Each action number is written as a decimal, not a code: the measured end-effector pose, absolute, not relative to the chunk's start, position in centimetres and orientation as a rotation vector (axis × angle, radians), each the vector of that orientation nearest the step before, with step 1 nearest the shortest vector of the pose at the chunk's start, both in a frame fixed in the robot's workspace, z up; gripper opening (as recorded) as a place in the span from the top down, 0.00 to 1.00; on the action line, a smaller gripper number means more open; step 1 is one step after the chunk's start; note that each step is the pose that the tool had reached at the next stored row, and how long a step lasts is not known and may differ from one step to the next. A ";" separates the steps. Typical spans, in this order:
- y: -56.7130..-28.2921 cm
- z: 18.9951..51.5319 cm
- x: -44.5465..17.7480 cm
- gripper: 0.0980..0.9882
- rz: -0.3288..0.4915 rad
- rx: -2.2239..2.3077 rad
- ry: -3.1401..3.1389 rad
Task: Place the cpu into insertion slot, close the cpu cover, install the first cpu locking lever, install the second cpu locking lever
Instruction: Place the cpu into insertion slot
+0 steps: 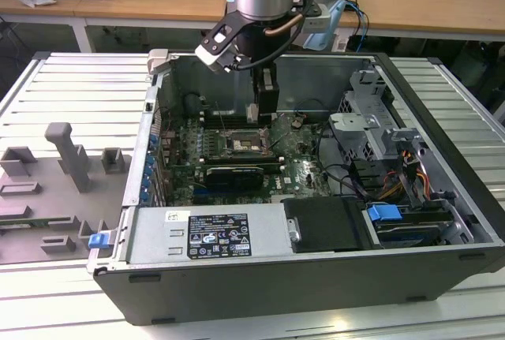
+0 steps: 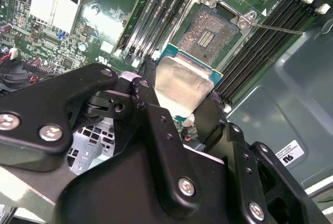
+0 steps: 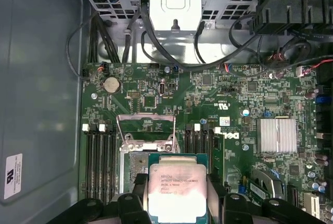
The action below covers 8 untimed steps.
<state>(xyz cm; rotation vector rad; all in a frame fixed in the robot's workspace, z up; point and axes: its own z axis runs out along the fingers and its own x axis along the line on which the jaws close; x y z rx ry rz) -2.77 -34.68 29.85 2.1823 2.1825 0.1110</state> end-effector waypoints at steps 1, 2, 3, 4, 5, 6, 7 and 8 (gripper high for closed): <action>-34.7 29.8 -2.8 0.51 0.111 2.182 2.182; -34.7 29.7 -2.8 0.51 0.111 2.182 2.182; -34.7 29.6 -2.8 0.51 0.111 2.182 2.182; -34.7 29.6 -2.8 0.51 0.111 2.182 2.182; -34.7 29.5 -2.8 0.51 0.111 2.182 2.182; -34.7 29.5 -2.8 0.51 0.111 2.182 2.182; -34.7 29.4 -2.8 0.51 0.111 2.182 2.183; -34.7 29.3 -2.8 0.51 0.111 2.182 2.183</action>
